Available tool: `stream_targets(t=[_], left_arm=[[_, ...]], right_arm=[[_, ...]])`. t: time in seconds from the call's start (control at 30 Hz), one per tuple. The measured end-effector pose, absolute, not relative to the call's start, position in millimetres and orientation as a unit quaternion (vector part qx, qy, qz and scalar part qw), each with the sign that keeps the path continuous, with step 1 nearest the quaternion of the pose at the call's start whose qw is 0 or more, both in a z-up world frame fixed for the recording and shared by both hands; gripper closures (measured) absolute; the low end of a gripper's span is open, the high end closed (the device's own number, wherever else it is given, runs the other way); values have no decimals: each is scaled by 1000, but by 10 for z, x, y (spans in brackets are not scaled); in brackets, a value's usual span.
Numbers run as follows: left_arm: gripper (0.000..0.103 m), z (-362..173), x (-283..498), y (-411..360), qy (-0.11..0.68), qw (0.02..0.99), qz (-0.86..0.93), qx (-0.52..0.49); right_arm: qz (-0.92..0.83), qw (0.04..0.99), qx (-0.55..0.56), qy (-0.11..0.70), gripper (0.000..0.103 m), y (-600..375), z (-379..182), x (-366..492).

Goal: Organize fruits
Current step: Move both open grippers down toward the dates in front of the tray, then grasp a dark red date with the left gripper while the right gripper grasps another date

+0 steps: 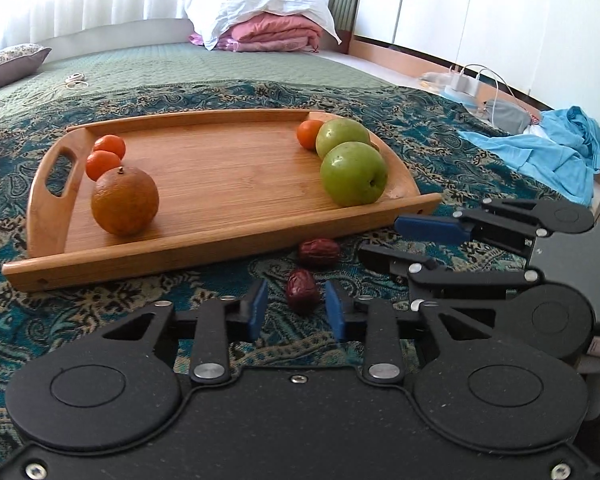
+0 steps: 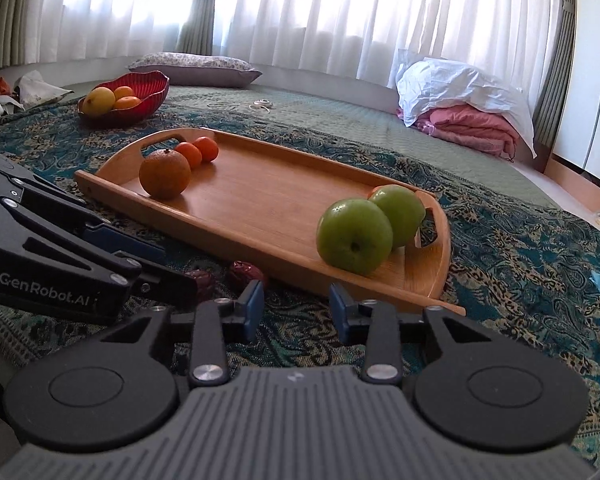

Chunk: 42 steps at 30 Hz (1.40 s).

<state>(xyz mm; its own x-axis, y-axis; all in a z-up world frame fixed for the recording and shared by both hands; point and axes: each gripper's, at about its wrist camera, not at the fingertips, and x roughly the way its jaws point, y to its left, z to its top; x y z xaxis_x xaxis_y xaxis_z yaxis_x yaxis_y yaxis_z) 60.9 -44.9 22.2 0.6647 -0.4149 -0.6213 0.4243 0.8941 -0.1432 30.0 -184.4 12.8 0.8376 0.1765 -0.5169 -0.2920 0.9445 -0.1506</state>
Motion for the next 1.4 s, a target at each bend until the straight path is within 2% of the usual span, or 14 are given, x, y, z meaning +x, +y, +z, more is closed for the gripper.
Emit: stream_targets(t=[0.33,0.6,1.4], left_arm=[[84,127,688,-504,343,915,-211,-12],[85,148,655,-378,311,938,-151,3],[86,-8,720,-238,310,941,-136,-17]], right_arm=[[120,951,-92,271,60,-1857,77,327],[125,952,-47,277,60,-1803,55,369],[86,954,7,288,60,-1623,-49,565]])
